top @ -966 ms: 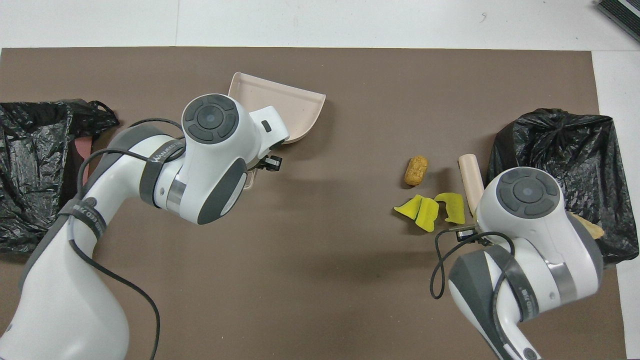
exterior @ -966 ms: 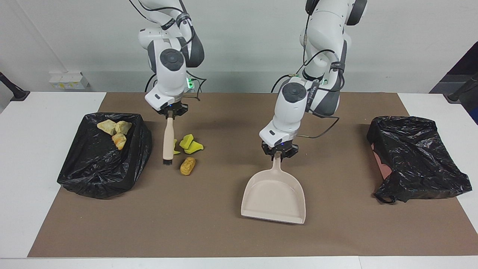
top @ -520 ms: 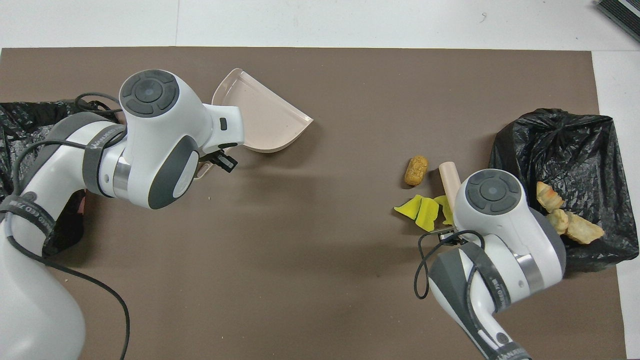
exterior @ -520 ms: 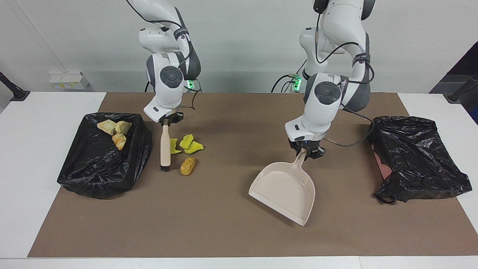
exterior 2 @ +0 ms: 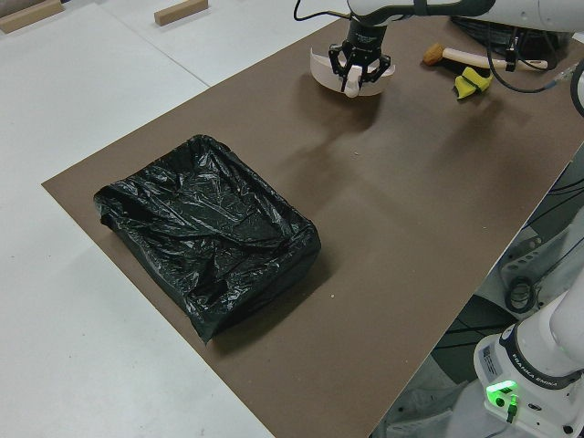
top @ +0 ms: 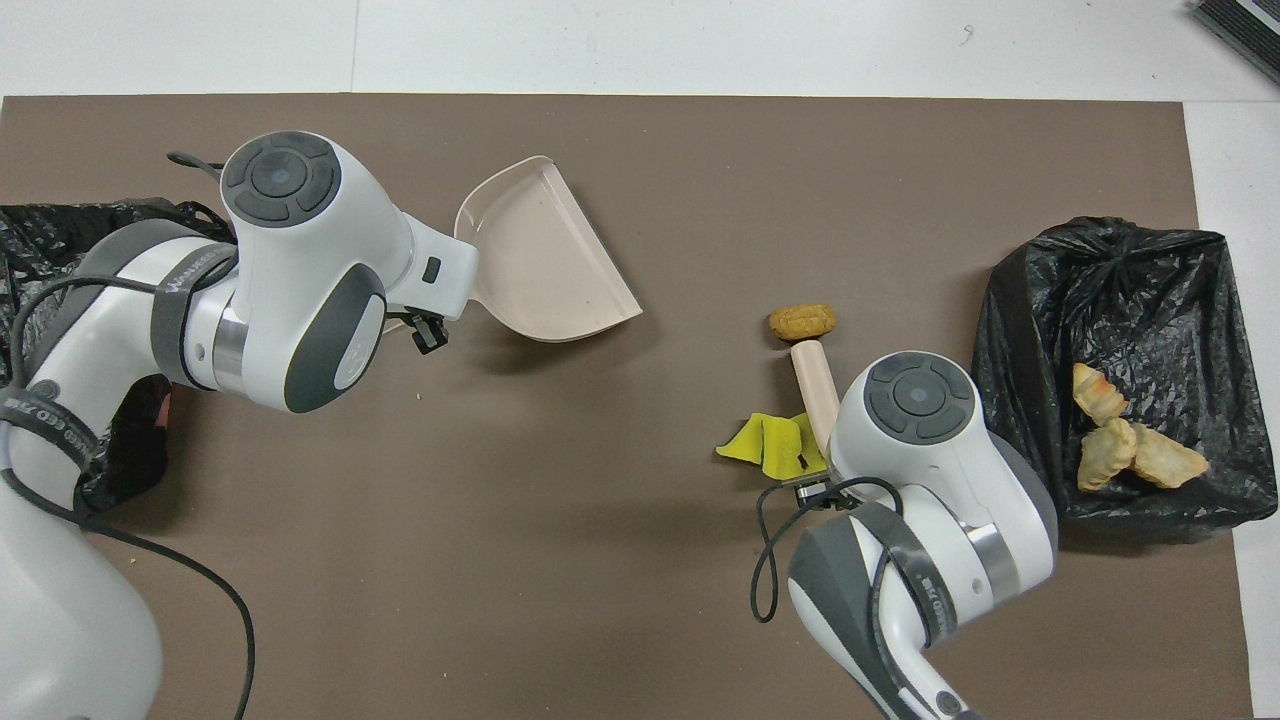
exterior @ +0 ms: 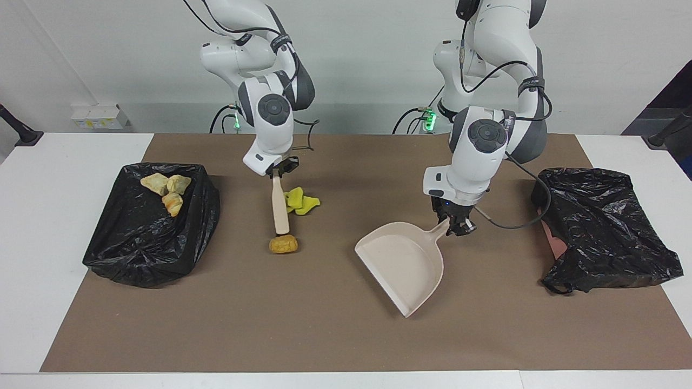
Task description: Sweep and dump trash in bin
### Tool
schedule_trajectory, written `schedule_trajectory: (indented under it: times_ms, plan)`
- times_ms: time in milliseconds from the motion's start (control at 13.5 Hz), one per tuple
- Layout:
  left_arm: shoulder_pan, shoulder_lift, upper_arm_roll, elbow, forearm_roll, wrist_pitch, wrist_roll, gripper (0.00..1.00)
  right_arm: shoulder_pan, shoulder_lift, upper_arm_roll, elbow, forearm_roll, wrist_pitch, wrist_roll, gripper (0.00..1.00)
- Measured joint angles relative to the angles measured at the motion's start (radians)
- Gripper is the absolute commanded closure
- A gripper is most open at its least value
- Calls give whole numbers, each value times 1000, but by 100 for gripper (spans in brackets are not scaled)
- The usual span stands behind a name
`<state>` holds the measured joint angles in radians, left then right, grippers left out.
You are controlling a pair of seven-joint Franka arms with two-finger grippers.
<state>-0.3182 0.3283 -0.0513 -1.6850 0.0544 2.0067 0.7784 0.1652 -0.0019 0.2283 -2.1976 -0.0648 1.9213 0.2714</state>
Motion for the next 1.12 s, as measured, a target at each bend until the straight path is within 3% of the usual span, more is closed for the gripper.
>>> schedule_trajectory:
  times_ms: [297,520,818,1115]
  plan:
    - [-5,0,-5,-16,48,-3,221,100,-30,-69,-7,34,1,-133,30,100]
    - [-47,-24,-14,-78,84,3,276,100,-36,-145,-7,-24,-4,-183,30,100]
    - [-120,-93,-16,-199,86,37,276,100,-11,-215,-3,-148,0,-170,30,100]
    - [-190,-163,-17,-304,86,67,225,100,36,-160,-1,-194,98,-19,28,100]
